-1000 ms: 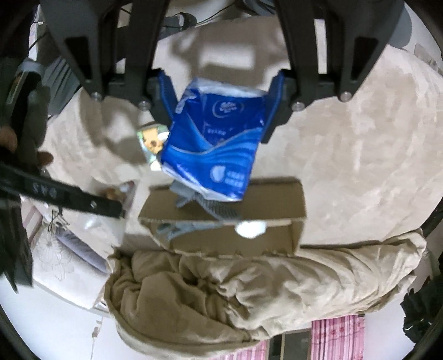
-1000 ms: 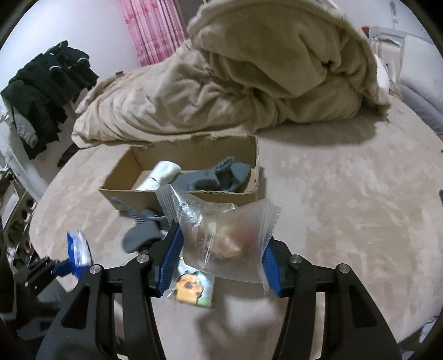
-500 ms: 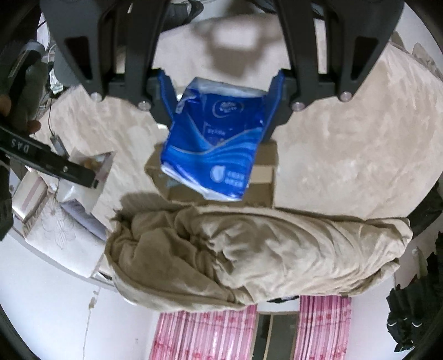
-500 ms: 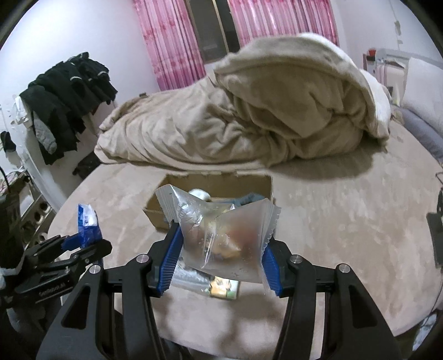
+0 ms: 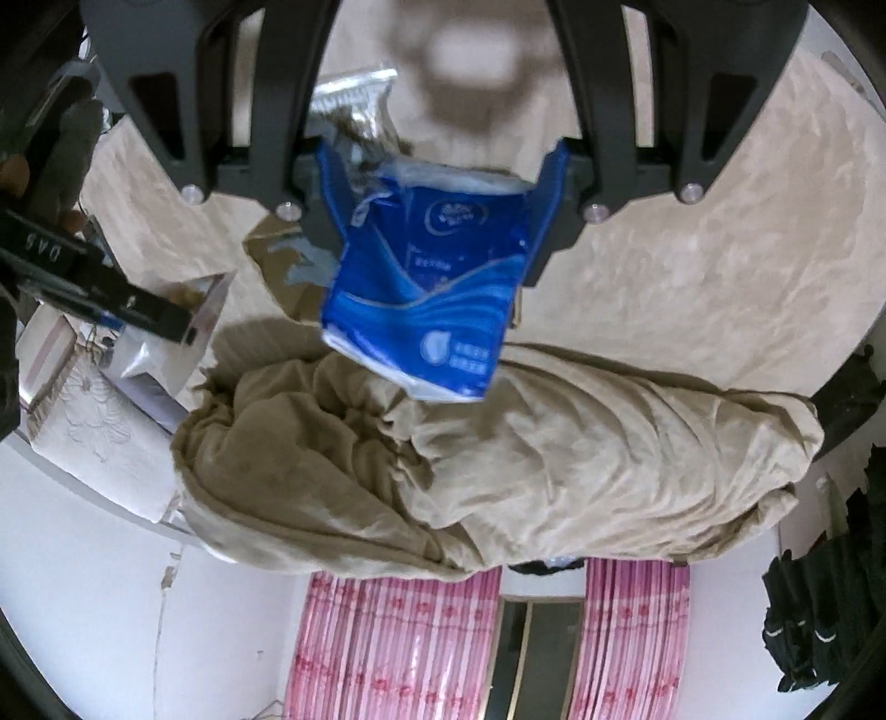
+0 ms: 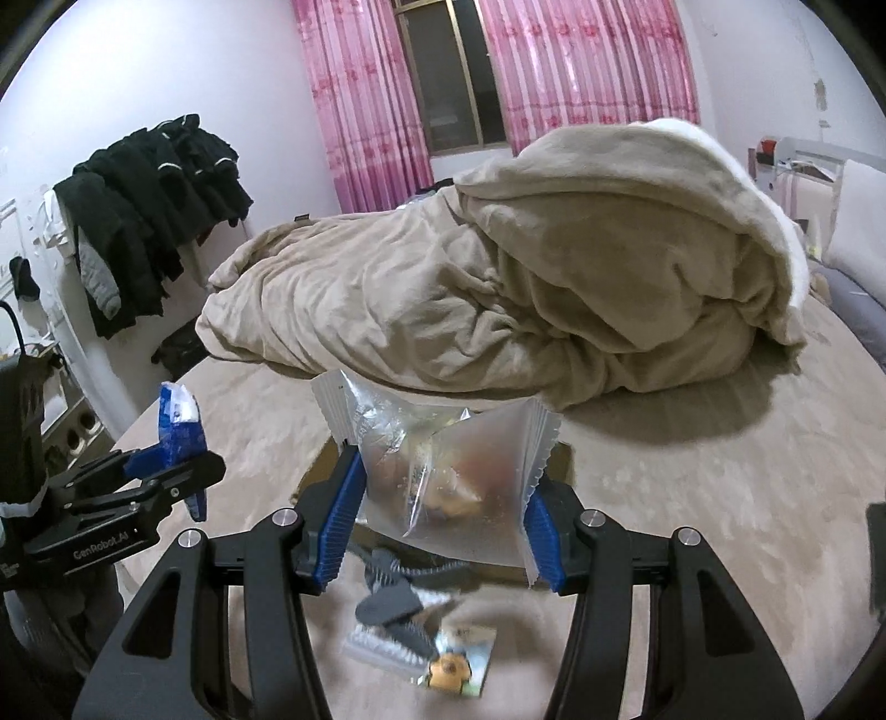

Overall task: Organize objects
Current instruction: 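Place the blue tissue pack and snack bag into the box, open both tools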

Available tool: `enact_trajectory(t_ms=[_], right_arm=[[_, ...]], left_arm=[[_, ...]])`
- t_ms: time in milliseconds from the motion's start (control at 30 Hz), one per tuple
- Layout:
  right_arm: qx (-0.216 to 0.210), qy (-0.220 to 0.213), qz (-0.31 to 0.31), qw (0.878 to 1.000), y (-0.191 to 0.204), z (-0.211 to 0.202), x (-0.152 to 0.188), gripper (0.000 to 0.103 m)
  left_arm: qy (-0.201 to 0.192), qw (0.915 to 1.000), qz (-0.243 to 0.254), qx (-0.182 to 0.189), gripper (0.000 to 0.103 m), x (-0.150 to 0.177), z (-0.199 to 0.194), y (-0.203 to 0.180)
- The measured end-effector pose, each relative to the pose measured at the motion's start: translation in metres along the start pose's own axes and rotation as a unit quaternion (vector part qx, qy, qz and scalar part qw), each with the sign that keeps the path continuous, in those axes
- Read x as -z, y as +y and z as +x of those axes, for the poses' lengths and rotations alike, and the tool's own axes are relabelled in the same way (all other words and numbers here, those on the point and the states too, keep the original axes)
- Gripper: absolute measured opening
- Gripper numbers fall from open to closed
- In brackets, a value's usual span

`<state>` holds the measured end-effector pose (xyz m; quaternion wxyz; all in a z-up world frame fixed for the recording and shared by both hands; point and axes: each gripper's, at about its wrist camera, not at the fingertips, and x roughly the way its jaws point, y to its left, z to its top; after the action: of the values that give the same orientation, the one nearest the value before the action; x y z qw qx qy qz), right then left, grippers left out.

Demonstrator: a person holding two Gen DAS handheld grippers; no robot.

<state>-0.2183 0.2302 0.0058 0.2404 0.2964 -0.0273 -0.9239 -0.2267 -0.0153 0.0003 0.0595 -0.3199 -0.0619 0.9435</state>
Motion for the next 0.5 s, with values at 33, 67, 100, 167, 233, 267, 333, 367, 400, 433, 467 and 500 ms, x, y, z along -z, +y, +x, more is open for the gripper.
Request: enact_trajectory(t_ms=[33, 67, 100, 167, 233, 267, 333, 367, 400, 433, 467, 500], right_arm=[[-0.002, 0.004, 0.002, 1.000, -0.002, 0.009, -0.001, 0.057], [-0.004, 0.008, 0.005, 1.000, -0.004, 0.020, -0.001, 0.057], [-0.005, 0.013, 0.007, 1.000, -0.005, 0.029, -0.001, 0.057], [-0.006, 0.025, 0.013, 1.000, -0.009, 0.050, 0.000, 0.057], [-0.007, 0.036, 0.016, 0.999, -0.012, 0.069, 0.001, 0.057], [-0.008, 0.041, 0.017, 0.999, -0.013, 0.079, 0.002, 0.057], [-0.007, 0.050, 0.018, 0.999, -0.016, 0.096, 0.004, 0.057], [-0.008, 0.055, 0.019, 0.998, -0.017, 0.106, 0.005, 0.057], [-0.007, 0.058, 0.018, 0.998, -0.018, 0.113, 0.005, 0.057], [-0.006, 0.063, 0.017, 0.998, -0.020, 0.125, 0.007, 0.057], [-0.005, 0.068, 0.018, 0.997, -0.021, 0.133, 0.007, 0.057], [-0.004, 0.074, 0.020, 0.997, -0.023, 0.141, 0.009, 0.057]], left_arm=[[0.004, 1.0000, -0.002, 0.003, 0.055, -0.001, 0.009, 0.002], [0.007, 1.0000, -0.003, 0.005, 0.055, -0.002, 0.017, 0.002], [0.011, 0.9999, -0.002, 0.005, 0.055, -0.003, 0.026, 0.003], [0.018, 0.9998, -0.001, 0.008, 0.055, -0.004, 0.045, 0.005], [0.027, 0.9996, 0.000, 0.008, 0.055, -0.004, 0.064, 0.007], [0.031, 0.9995, 0.001, 0.008, 0.055, -0.003, 0.073, 0.009], [0.039, 0.9992, -0.002, 0.009, 0.055, -0.003, 0.092, 0.013], [0.043, 0.9990, -0.002, 0.010, 0.055, -0.002, 0.101, 0.014], [0.051, 0.9986, -0.001, 0.010, 0.055, -0.001, 0.113, 0.016], [0.057, 0.9983, -0.004, 0.011, 0.055, 0.000, 0.119, 0.018], [0.064, 0.9978, -0.009, 0.014, 0.055, 0.001, 0.127, 0.021], [0.072, 0.9971, -0.015, 0.019, 0.055, 0.002, 0.136, 0.023]])
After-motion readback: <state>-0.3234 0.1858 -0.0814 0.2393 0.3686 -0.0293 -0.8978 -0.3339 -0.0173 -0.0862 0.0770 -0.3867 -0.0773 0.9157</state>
